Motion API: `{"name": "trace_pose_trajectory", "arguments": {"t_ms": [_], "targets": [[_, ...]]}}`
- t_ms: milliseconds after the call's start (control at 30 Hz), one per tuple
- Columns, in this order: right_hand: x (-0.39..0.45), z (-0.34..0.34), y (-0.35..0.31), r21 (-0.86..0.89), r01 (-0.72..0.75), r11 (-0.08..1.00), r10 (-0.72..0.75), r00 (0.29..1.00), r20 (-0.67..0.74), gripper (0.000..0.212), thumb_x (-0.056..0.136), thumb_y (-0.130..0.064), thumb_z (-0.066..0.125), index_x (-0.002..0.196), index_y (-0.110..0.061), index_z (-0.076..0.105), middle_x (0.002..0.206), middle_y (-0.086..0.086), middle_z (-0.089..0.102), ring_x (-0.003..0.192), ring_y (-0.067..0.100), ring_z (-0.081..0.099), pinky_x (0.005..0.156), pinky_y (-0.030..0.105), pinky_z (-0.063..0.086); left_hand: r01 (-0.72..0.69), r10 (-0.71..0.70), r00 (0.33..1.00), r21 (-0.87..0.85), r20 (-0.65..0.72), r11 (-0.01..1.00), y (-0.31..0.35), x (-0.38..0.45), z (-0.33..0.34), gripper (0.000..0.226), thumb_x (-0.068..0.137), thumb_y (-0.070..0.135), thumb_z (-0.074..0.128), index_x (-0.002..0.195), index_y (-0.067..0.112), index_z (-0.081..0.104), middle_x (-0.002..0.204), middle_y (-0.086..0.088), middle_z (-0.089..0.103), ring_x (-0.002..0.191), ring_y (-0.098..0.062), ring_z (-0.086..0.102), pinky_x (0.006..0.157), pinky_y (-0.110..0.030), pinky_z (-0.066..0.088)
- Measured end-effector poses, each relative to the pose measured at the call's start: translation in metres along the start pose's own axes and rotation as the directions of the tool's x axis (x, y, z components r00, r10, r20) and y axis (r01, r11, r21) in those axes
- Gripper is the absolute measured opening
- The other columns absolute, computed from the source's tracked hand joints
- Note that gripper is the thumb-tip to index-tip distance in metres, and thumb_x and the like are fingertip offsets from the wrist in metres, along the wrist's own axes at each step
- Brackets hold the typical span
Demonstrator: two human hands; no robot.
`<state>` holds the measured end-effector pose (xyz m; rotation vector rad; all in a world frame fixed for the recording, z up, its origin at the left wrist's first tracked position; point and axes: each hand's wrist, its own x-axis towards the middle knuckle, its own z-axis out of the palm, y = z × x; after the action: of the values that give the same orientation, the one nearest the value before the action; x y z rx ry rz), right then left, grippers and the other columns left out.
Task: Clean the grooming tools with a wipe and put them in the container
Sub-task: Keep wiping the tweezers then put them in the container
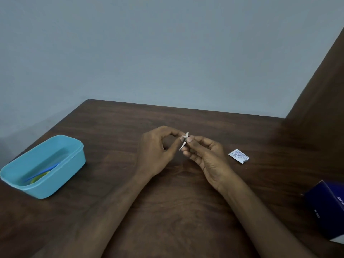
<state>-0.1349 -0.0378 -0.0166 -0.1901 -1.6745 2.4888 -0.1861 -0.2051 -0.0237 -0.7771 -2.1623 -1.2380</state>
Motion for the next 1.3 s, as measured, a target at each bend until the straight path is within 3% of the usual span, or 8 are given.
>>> {"name": "trace_pose_trajectory", "arguments": {"t_ms": [133,233,367,467,667,800,867,1300], "targets": [[-0.0010,0.0013,0.0006,0.001,0.023,1.000,-0.023,0.999,-0.038,0.005,0.095,-0.001,0.073,0.098,-0.001,0.077,0.086,0.012,0.079,0.076,0.013,0.076,0.072,0.021,0.063,0.003,-0.003,0.999,-0.008,0.034,1.000,0.0014,-0.0001,-0.0008,0.008,0.094,0.024,0.082,0.100,0.029,0.083,0.078,0.032,0.065,0.057,0.007,0.059,0.059,-0.005,0.034],[0.0026,-0.0005,-0.0007,0.071,0.035,0.997,-0.027,0.994,-0.109,0.005,0.097,-0.002,0.071,0.098,0.000,0.076,0.083,0.015,0.078,0.071,0.012,0.075,0.069,0.020,0.062,-0.018,0.017,0.996,0.014,0.086,1.000,0.0029,-0.0007,-0.0001,0.008,0.094,0.029,0.081,0.101,0.034,0.082,0.086,0.031,0.069,0.054,-0.007,0.059,0.056,-0.011,0.038],[0.0019,0.0008,0.0015,-0.040,0.001,0.999,-0.002,1.000,-0.031,0.014,0.096,-0.008,0.075,0.104,0.003,0.076,0.084,0.012,0.077,0.071,0.013,0.073,0.068,0.022,0.062,0.042,-0.040,0.998,-0.067,0.041,0.997,-0.0003,0.0007,0.0000,0.005,0.096,0.029,0.079,0.099,0.034,0.081,0.096,0.022,0.077,0.047,-0.008,0.055,0.051,-0.015,0.038],[0.0034,0.0010,0.0026,-0.016,0.027,1.000,-0.029,0.996,-0.086,0.010,0.096,-0.006,0.075,0.102,0.002,0.076,0.084,0.012,0.078,0.073,0.013,0.074,0.071,0.023,0.063,0.050,-0.044,0.996,-0.092,0.073,0.994,0.0012,0.0009,-0.0006,0.008,0.096,0.026,0.079,0.098,0.034,0.081,0.091,0.025,0.076,0.041,-0.017,0.051,0.045,-0.020,0.037],[0.0054,-0.0001,0.0020,0.029,0.042,0.999,-0.039,0.993,-0.112,0.007,0.096,-0.004,0.073,0.099,0.001,0.076,0.086,0.012,0.077,0.076,0.015,0.075,0.072,0.023,0.063,0.069,-0.058,0.992,-0.095,0.109,0.993,0.0032,-0.0002,-0.0013,0.009,0.094,0.019,0.081,0.097,0.027,0.082,0.086,0.020,0.076,0.049,0.004,0.056,0.052,-0.006,0.033],[0.0030,0.0029,0.0016,0.002,0.033,0.999,-0.033,0.996,-0.086,0.005,0.096,-0.002,0.072,0.099,0.001,0.076,0.081,0.008,0.078,0.073,0.011,0.075,0.071,0.022,0.063,0.118,-0.105,0.989,-0.119,0.107,0.986,0.0009,0.0010,-0.0016,0.008,0.095,0.023,0.080,0.094,0.032,0.080,0.091,0.018,0.078,0.042,-0.020,0.055,0.043,-0.026,0.036],[0.0053,0.0016,0.0018,0.036,0.057,0.998,-0.051,0.989,-0.142,0.005,0.097,-0.003,0.072,0.098,0.001,0.075,0.080,0.007,0.077,0.071,0.012,0.074,0.071,0.022,0.063,0.113,-0.096,0.986,-0.120,0.135,0.986,0.0009,0.0005,-0.0012,0.008,0.095,0.024,0.080,0.093,0.032,0.080,0.091,0.018,0.078,0.042,-0.022,0.055,0.042,-0.030,0.037],[0.0050,0.0008,0.0021,-0.010,0.075,0.997,-0.076,0.988,-0.134,0.005,0.095,-0.006,0.075,0.097,-0.001,0.076,0.082,0.008,0.079,0.074,0.012,0.075,0.072,0.023,0.063,0.123,-0.108,0.986,-0.121,0.124,0.985,0.0020,0.0002,-0.0006,0.010,0.094,0.023,0.079,0.092,0.033,0.080,0.090,0.018,0.078,0.041,-0.023,0.053,0.042,-0.029,0.035]]}}
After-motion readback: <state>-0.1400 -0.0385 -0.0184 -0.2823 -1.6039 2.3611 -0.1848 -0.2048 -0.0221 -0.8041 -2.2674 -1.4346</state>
